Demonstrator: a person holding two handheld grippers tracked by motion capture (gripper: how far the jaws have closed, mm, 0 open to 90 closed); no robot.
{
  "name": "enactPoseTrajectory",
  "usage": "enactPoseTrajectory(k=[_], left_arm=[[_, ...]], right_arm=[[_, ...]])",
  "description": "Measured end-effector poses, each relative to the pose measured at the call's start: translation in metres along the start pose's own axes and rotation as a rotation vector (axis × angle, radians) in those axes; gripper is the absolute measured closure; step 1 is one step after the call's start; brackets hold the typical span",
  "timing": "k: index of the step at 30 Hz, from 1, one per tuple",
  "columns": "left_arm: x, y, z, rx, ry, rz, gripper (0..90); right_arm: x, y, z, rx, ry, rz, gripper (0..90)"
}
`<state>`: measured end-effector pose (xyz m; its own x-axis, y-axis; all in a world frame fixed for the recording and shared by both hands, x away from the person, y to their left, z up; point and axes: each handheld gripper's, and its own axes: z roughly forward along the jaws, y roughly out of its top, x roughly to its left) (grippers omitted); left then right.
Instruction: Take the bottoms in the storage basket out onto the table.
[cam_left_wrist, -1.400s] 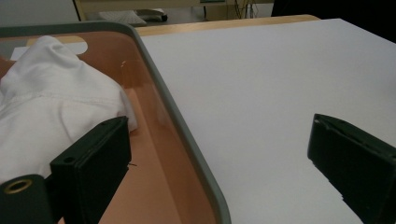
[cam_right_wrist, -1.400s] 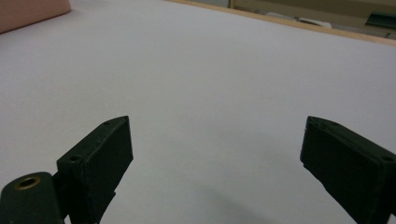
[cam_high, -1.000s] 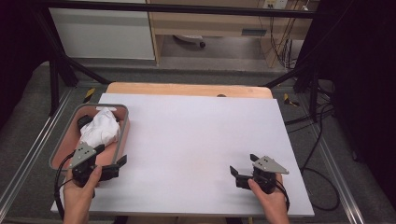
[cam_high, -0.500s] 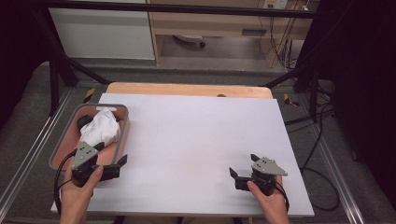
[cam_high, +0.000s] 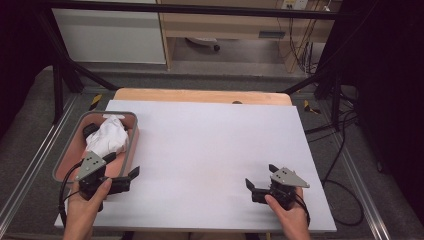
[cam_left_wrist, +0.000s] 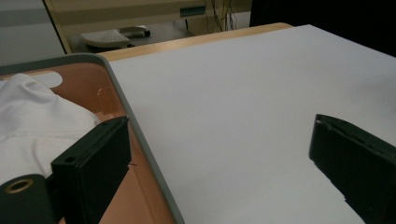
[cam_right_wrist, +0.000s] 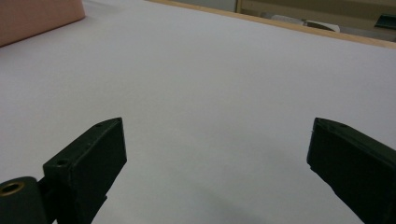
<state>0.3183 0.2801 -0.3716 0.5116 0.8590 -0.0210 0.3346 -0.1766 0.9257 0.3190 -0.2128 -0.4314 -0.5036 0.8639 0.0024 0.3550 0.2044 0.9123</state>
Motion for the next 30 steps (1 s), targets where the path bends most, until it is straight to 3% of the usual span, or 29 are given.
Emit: enactPoseTrajectory(k=[4,9,15,16,17,18,25,30], left_arm=[[0.0,0.011,-0.004,-0.028,0.017,0.009,6.5],[0.012,0.031,-0.004,-0.033,0.063,0.037,6.8],[0.032,0.052,0.005,0.011,0.126,0.057,8.3],[0.036,0.054,0.008,0.025,0.124,0.069,8.3],[0.041,0.053,0.013,0.065,0.159,0.076,8.3],[0.041,0.053,0.013,0.065,0.159,0.076,8.3],[0.065,0.052,0.032,0.136,0.2,0.052,8.6],[0.081,0.052,0.044,0.173,0.203,0.026,12.0]], right_arm=[[-0.001,-0.001,-0.001,0.003,-0.001,0.016,5.1],[0.0,0.0,0.0,0.01,0.0,0.012,5.1],[0.0,-0.002,0.001,0.026,0.013,0.015,5.2],[0.0,-0.002,0.001,0.026,0.013,0.015,5.2],[-0.001,-0.002,0.0,0.021,0.01,0.026,5.2],[-0.001,-0.002,0.0,0.021,0.01,0.026,5.2],[-0.006,-0.003,0.002,0.027,0.003,0.06,5.2],[0.004,-0.003,0.001,0.045,0.011,0.019,5.2]])
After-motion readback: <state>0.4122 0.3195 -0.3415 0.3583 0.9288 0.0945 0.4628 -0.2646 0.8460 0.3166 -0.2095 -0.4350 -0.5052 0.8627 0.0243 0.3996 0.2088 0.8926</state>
